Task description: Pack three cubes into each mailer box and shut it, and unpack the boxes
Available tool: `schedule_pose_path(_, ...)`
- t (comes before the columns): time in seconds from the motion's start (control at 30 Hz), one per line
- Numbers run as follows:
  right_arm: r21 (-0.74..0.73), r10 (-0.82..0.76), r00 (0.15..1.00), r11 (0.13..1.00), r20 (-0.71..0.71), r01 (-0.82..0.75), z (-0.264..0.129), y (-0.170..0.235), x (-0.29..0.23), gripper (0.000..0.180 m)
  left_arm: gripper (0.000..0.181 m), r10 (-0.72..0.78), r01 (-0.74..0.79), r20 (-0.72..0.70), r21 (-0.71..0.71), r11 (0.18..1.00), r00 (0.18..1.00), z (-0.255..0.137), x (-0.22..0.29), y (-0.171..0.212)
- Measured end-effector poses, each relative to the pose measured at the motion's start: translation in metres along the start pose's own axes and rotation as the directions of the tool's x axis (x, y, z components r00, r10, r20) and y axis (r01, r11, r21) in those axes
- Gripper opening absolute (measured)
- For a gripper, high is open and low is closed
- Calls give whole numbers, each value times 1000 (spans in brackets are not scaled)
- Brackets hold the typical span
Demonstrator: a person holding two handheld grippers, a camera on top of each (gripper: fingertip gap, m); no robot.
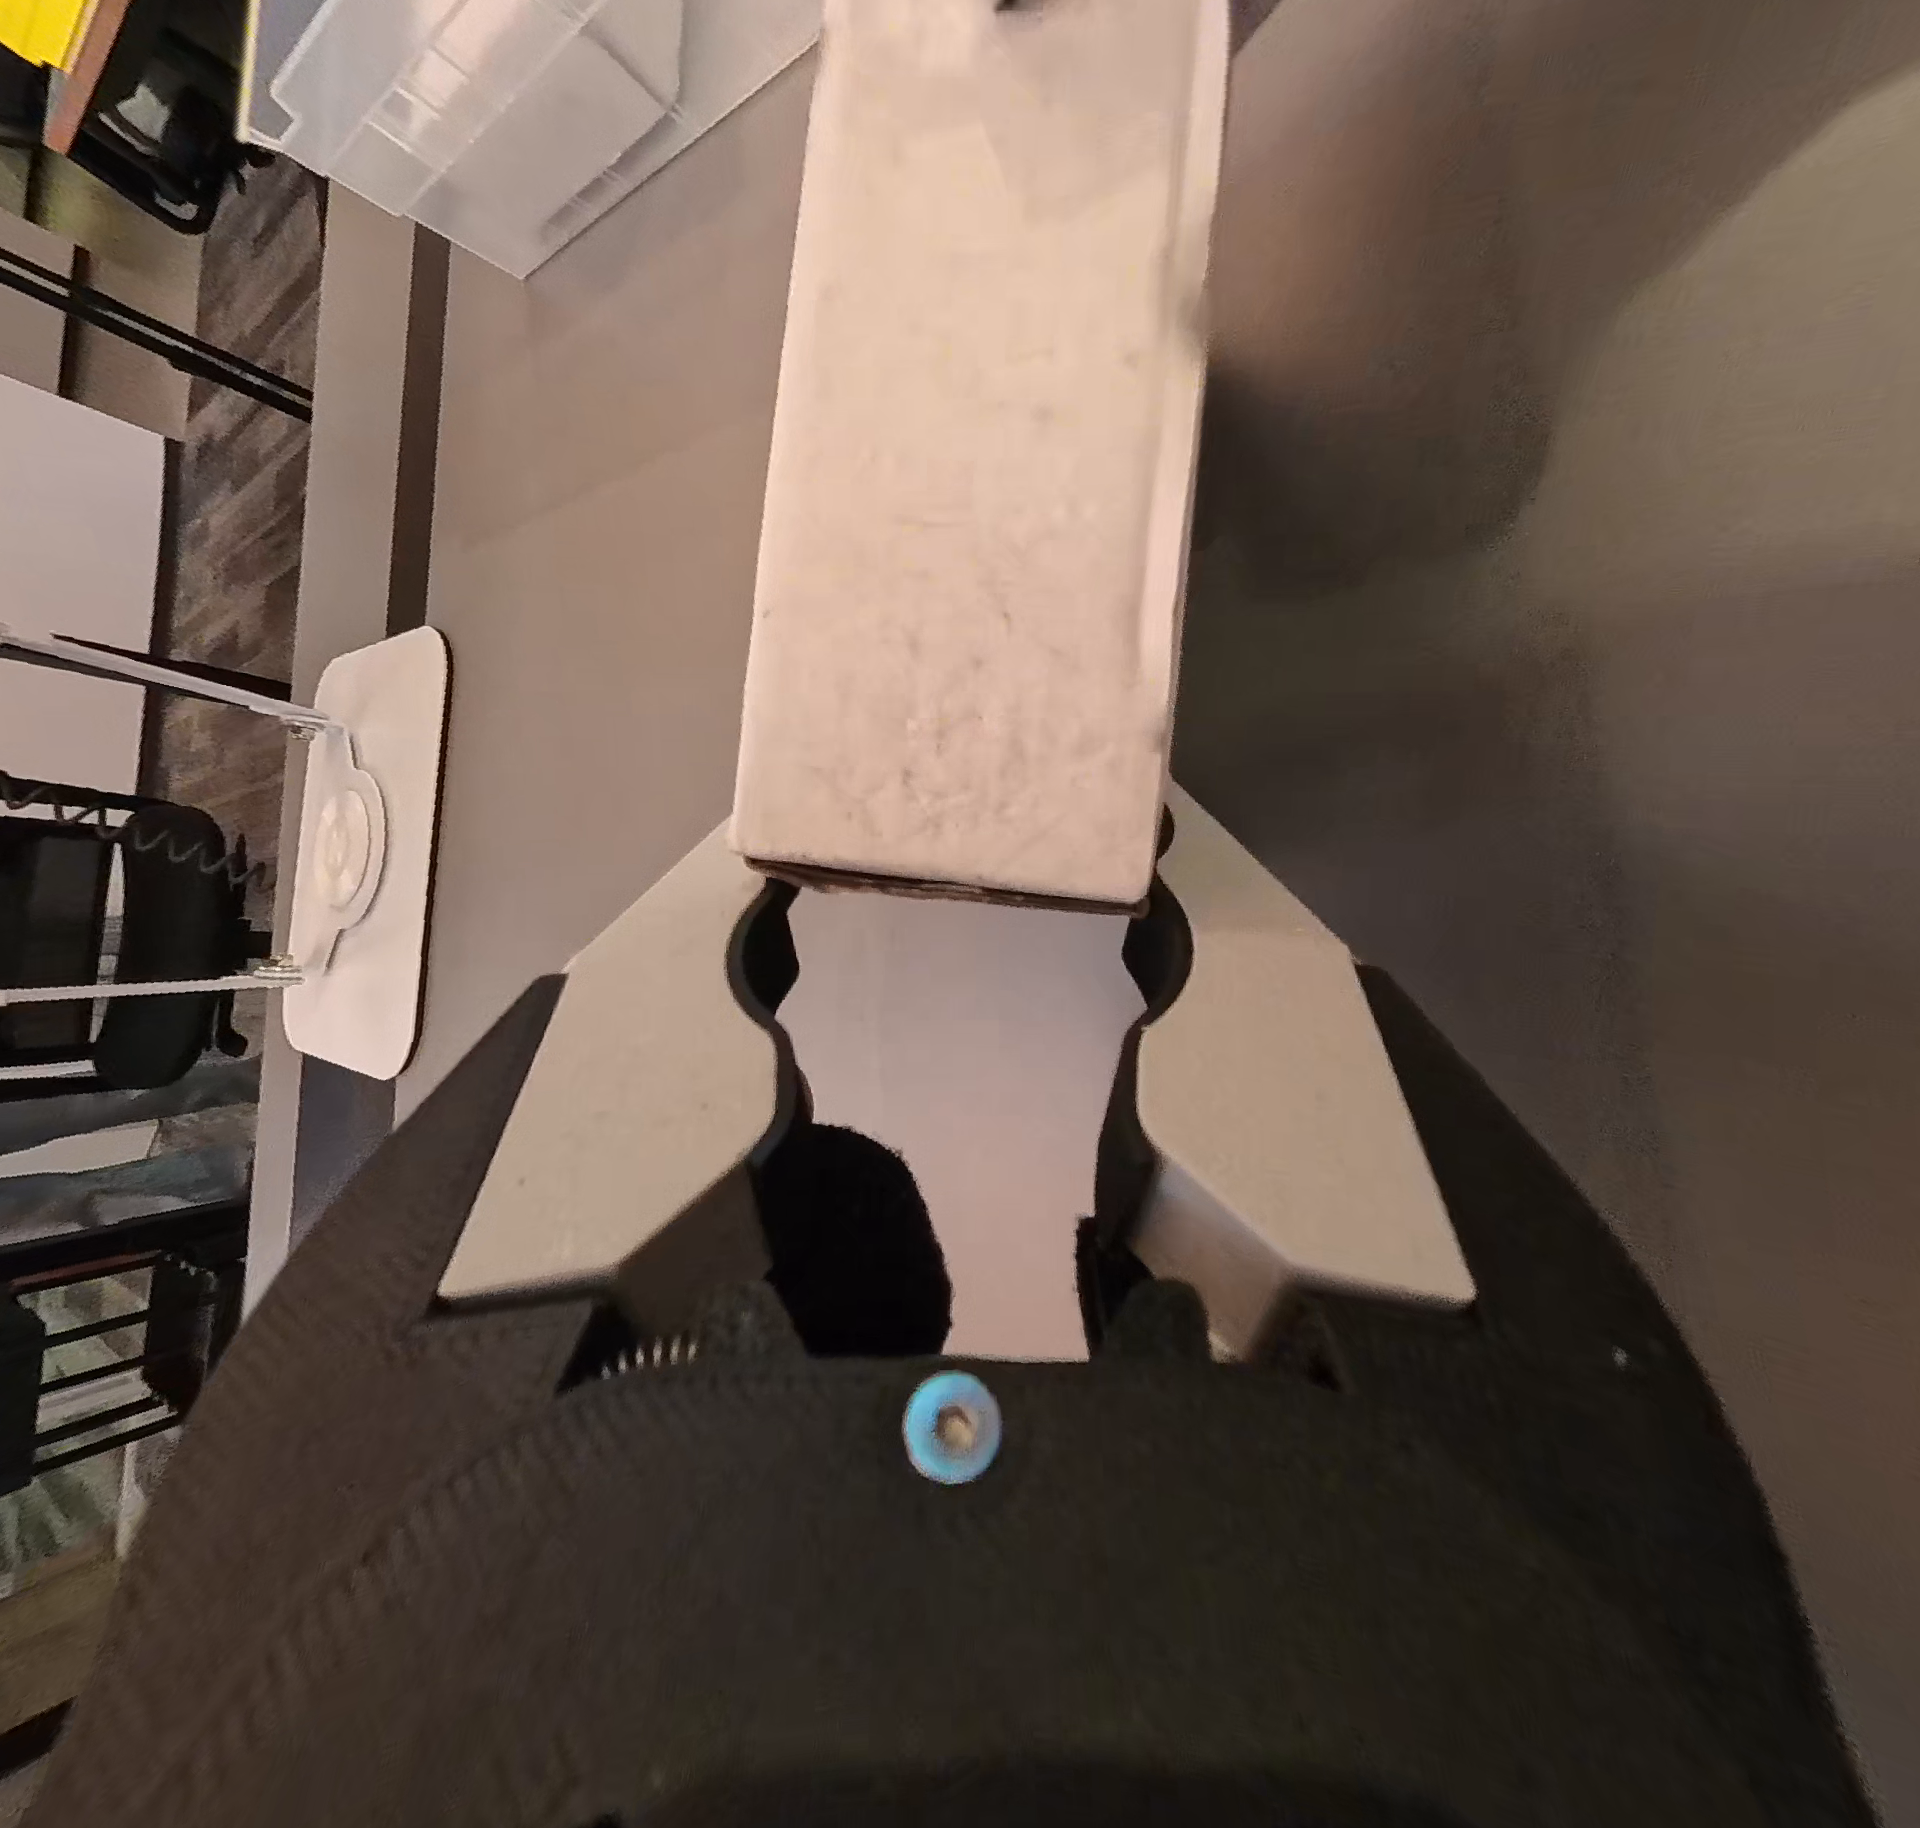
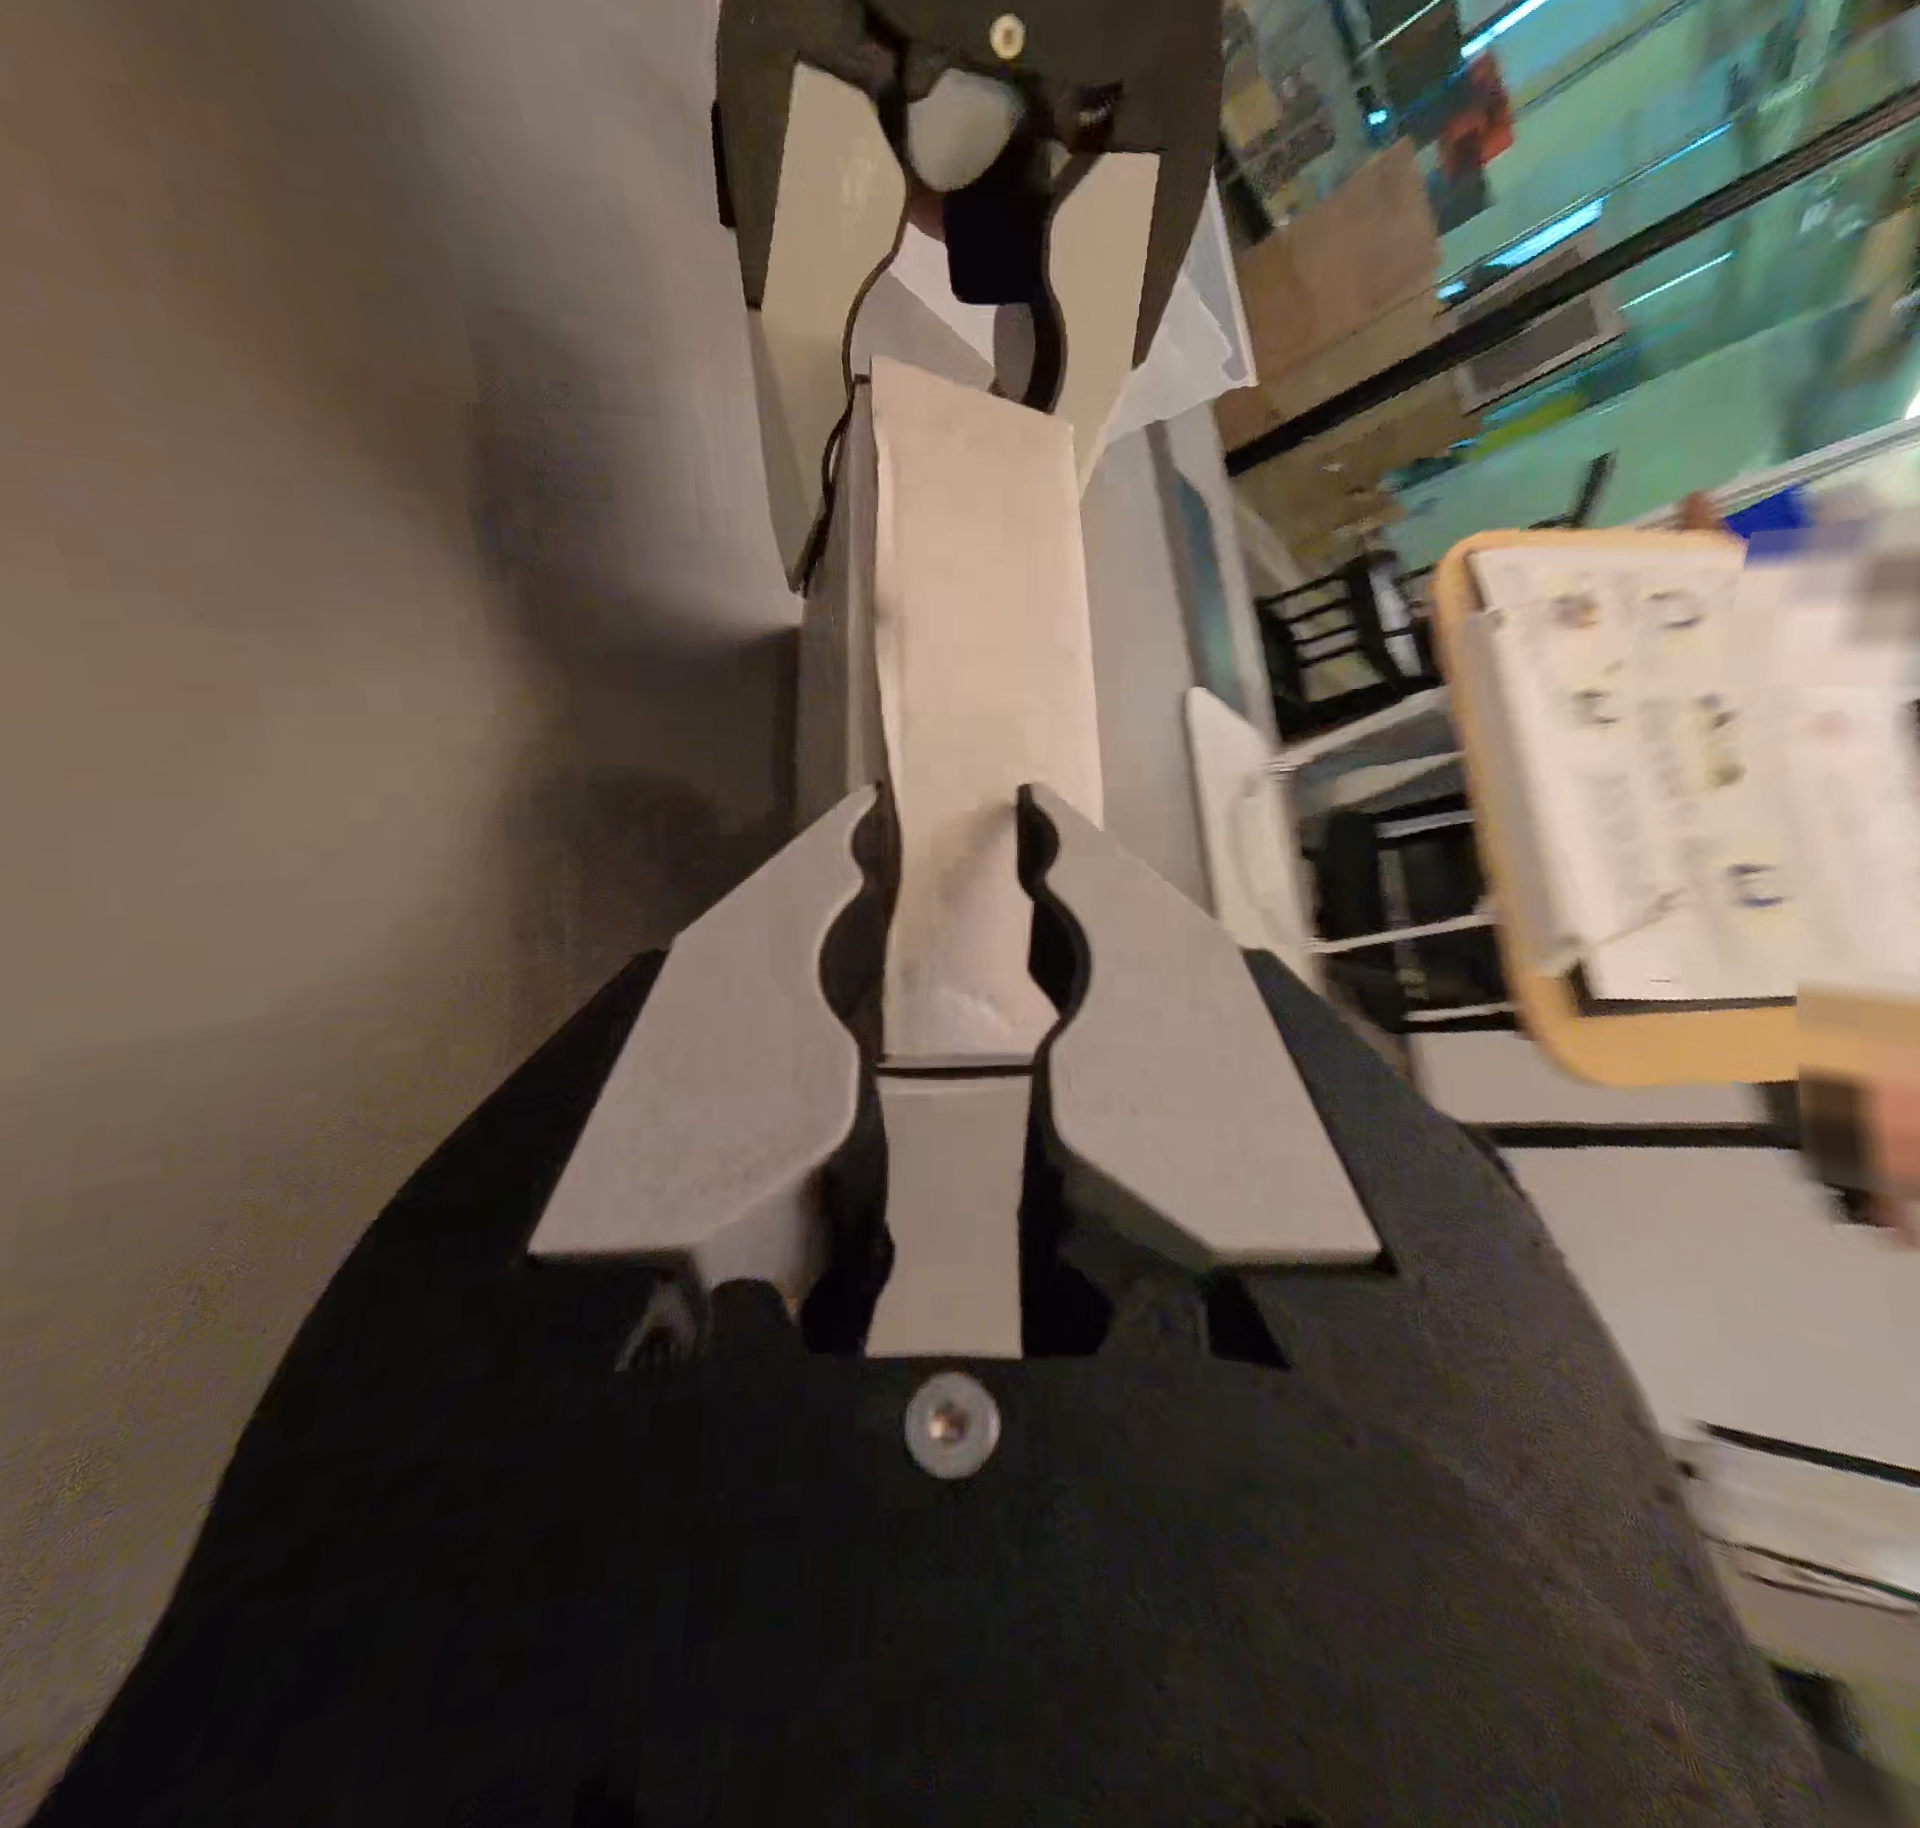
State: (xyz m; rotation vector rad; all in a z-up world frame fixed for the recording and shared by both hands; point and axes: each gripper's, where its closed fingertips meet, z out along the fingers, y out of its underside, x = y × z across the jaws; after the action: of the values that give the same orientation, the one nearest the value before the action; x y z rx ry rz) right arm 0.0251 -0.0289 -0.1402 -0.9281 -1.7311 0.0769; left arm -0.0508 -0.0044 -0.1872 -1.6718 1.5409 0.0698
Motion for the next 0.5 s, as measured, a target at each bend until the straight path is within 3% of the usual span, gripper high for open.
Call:
schedule_pose_path(0.17, -62, -190, 968, 981, -161, 183, -1, -1, 4, 7, 62, -7, 7, -1, -11, 1000, 1000, 0, -1, 1)
schedule_pose_path(0.27, -1, -79, 983, 997, -163, 80, -3, -6, 5, 4, 62, -3, 4, 6, -19, 1000, 1000, -1, 0, 2)
schedule_pose_path(0.4, 142, 186, 975, 975, -123, -168, -17, -18, 28, 0, 62, 53, -53, 19, -31, 998, 998, -1, 4, -2)
schedule_pose_path(0.5, 124, 264, 963, 959, -60, -255, -16, -14, 36, 0, 62, 47, -46, 36, -42, 998, 998, 1, 2, -1)
